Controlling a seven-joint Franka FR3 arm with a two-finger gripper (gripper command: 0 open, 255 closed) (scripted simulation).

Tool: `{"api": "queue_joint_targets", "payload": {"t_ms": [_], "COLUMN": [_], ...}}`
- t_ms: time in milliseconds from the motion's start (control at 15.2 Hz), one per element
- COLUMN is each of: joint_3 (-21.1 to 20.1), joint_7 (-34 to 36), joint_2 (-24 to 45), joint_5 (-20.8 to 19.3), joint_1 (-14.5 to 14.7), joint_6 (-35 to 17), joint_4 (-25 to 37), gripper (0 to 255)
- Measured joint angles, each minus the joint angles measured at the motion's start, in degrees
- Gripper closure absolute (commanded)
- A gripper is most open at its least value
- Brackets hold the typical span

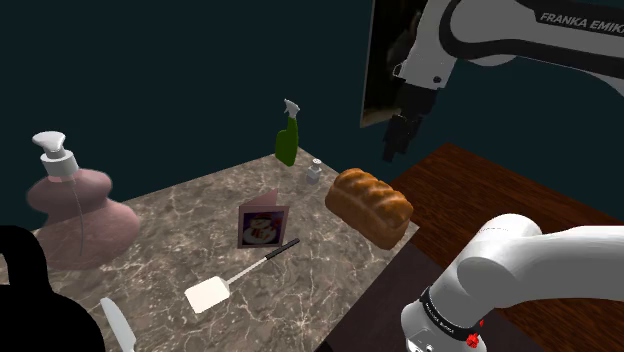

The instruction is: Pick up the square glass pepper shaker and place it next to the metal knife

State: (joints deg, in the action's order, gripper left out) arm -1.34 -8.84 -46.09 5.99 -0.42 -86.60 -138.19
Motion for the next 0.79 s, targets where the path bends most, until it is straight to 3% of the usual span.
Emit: {"api": "queue_joint_targets", "payload": {"t_ms": [264, 792], "joint_3": [-0.1, -1.0], "joint_7": [-0.3, 0.0], "joint_2": [4.3, 22.6], "joint_5": [-0.6, -2.7], "joint_1": [-0.3, -1.2], "joint_6": [-3.1, -13.2], "joint_4": [0.6, 6.8], "gripper": [0, 0]}}
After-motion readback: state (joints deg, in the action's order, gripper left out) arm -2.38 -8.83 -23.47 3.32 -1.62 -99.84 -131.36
